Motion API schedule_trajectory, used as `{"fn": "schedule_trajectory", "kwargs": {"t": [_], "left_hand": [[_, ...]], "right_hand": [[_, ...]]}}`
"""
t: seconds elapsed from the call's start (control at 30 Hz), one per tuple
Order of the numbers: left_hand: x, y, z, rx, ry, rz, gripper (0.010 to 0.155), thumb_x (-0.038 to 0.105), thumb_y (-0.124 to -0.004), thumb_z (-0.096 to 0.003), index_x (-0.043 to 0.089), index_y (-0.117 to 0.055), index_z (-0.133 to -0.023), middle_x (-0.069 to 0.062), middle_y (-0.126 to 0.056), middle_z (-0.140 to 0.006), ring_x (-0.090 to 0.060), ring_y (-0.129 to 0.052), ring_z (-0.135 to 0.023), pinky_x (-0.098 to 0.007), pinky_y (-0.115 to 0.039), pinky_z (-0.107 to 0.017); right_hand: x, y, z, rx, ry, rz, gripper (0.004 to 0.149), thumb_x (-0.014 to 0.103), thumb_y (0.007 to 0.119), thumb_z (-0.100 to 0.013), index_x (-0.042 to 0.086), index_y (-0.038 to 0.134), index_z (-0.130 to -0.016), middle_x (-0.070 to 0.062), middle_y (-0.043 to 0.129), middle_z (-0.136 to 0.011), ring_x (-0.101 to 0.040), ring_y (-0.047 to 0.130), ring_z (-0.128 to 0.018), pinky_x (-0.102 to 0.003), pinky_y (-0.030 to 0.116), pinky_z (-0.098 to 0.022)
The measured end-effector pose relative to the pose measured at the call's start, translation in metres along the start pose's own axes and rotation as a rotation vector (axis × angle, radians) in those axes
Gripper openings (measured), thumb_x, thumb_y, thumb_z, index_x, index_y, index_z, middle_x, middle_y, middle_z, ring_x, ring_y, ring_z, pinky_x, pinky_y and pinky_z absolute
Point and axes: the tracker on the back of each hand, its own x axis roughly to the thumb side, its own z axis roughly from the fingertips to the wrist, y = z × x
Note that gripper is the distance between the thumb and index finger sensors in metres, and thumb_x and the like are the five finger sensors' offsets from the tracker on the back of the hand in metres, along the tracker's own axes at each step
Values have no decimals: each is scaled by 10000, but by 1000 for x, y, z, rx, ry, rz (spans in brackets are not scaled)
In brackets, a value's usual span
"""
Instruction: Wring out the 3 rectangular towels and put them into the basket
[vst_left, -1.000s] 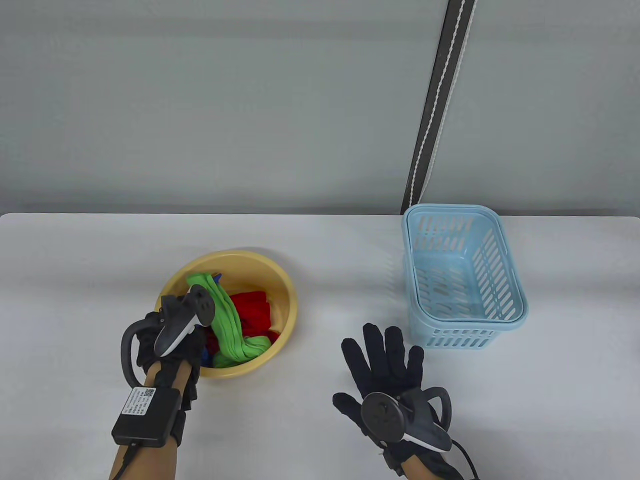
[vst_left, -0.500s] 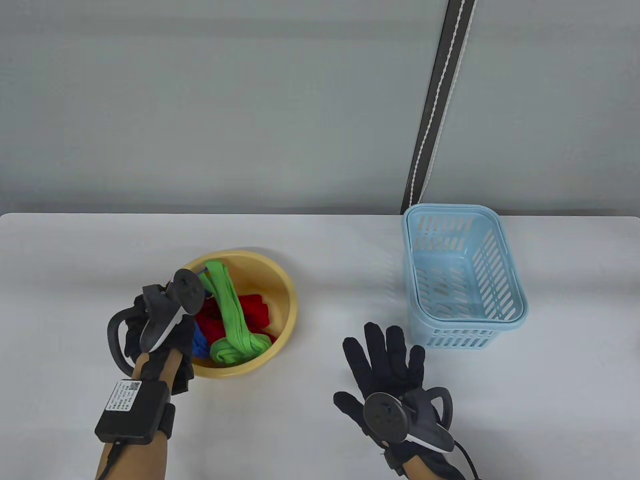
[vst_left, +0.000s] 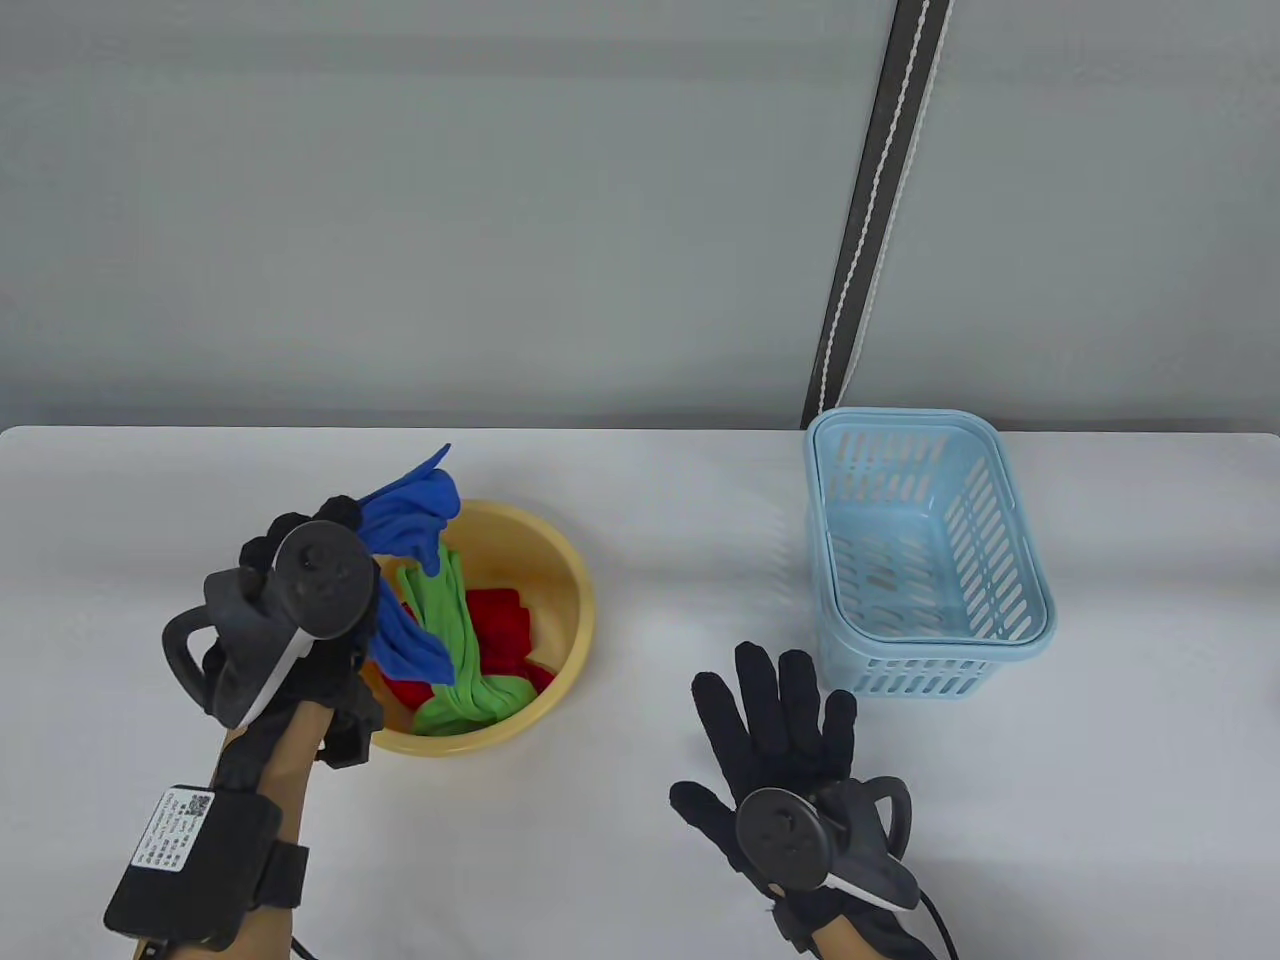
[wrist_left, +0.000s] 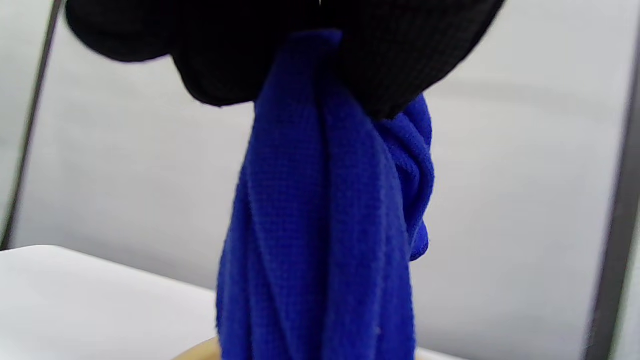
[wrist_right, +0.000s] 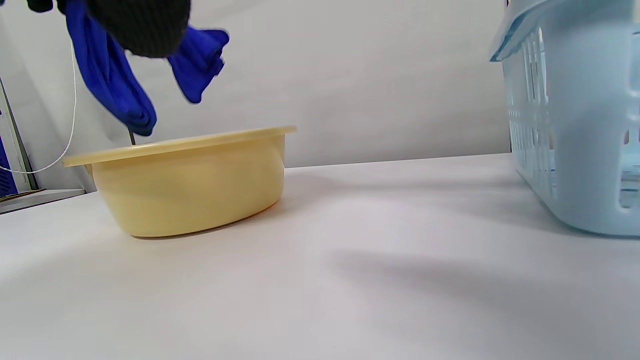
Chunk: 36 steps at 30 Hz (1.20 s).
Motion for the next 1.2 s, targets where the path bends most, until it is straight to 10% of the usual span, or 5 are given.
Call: {"fn": "schedule_trajectory", "kwargs": {"t": [0.27,0.67,0.77,0.93,1.2], "left_hand": [[50,-2,41,65,-228,148,545,406,-911,-494,244,-779,-997,-104,-918,-902,-322,-958,-645,-447,-873,-423],[102,-78,97,93,-578,279,502,395,-939,-467,301,-820,-945,-1,-920,-930,-306,-959,-703,-451,-879,-466],[105,-91,103,107,-638,284,495,392,-943,-461,316,-824,-936,22,-922,-932,-300,-958,-718,-454,-878,-484],[96,-108,105,88,-646,369,492,386,-944,-459,322,-825,-932,26,-921,-933,-301,-955,-724,-458,-875,-495],[79,-126,109,-40,-562,486,772,499,-897,-472,223,-580,-1120,-128,-709,-1122,-405,-813,-909,-584,-766,-633]], "right_hand": [[4,-23,-3,-80,-13,-11,952,606,721,-566,281,42,-1148,-223,60,-1213,-533,39,-1096,-815,172,-674],[-1,-43,-42,-109,-43,-134,1040,575,835,-519,287,68,-1159,-212,75,-1227,-509,65,-1121,-786,203,-725],[-5,-33,-50,-72,-41,-170,1063,550,887,-489,252,133,-1177,-254,302,-1242,-516,251,-1156,-793,262,-729],[-14,-15,-58,-60,-17,-299,613,364,934,-509,181,677,-1035,-156,862,-978,-441,855,-943,-758,532,-693],[-20,-19,-52,-138,48,-503,410,240,838,-553,187,684,-930,-120,903,-785,-299,1039,-552,-558,840,-496]]}}
